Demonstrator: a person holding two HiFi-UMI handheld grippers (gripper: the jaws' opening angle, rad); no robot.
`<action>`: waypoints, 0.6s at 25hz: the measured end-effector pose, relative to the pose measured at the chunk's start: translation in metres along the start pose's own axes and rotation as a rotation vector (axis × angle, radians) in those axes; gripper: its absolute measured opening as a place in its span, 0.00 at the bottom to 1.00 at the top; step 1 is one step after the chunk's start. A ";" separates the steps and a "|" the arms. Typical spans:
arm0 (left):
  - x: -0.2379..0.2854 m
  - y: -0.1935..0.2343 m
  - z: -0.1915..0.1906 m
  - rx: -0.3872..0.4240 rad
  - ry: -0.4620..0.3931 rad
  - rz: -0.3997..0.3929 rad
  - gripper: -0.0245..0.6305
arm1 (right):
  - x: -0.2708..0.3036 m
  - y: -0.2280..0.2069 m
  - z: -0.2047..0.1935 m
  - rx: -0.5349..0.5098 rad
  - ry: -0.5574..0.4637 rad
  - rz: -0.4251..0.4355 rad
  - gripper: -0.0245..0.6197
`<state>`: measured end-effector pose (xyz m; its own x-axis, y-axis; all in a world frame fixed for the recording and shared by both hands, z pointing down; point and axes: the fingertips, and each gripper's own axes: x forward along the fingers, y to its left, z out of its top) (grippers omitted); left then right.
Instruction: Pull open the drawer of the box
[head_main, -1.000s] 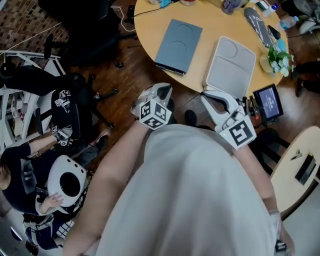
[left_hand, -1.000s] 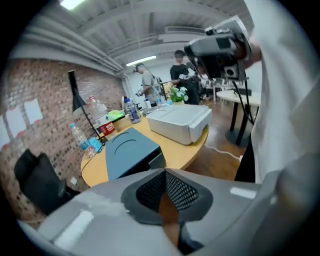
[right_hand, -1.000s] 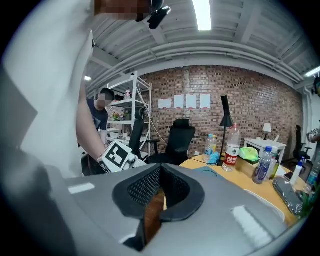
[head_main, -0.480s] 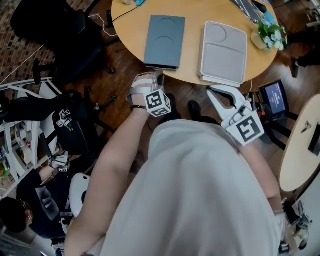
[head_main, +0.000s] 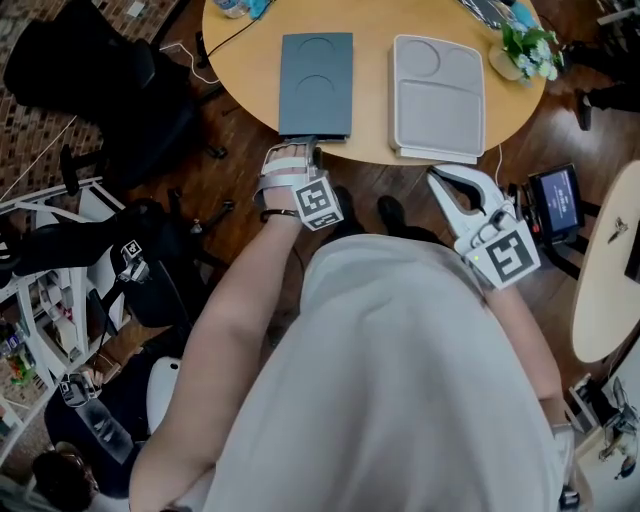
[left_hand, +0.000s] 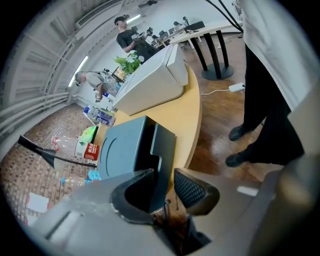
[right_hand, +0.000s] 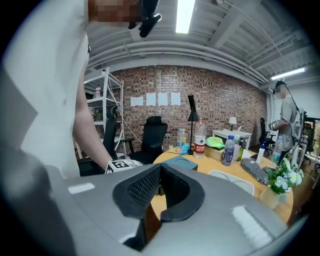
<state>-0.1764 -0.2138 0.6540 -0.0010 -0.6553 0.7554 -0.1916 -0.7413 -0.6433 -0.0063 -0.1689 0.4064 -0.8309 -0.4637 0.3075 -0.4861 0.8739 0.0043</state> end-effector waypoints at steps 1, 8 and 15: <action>0.001 0.000 0.001 0.012 -0.003 -0.001 0.23 | -0.001 -0.001 0.000 0.002 -0.001 -0.005 0.05; 0.006 -0.001 0.005 0.066 -0.011 -0.025 0.19 | -0.007 -0.006 0.000 0.020 -0.012 -0.022 0.05; 0.005 0.000 0.004 0.091 -0.002 -0.034 0.12 | -0.007 -0.005 -0.003 0.032 -0.017 -0.017 0.05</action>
<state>-0.1727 -0.2179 0.6573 0.0062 -0.6299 0.7767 -0.1017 -0.7731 -0.6261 0.0023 -0.1694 0.4072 -0.8271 -0.4808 0.2911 -0.5079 0.8611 -0.0210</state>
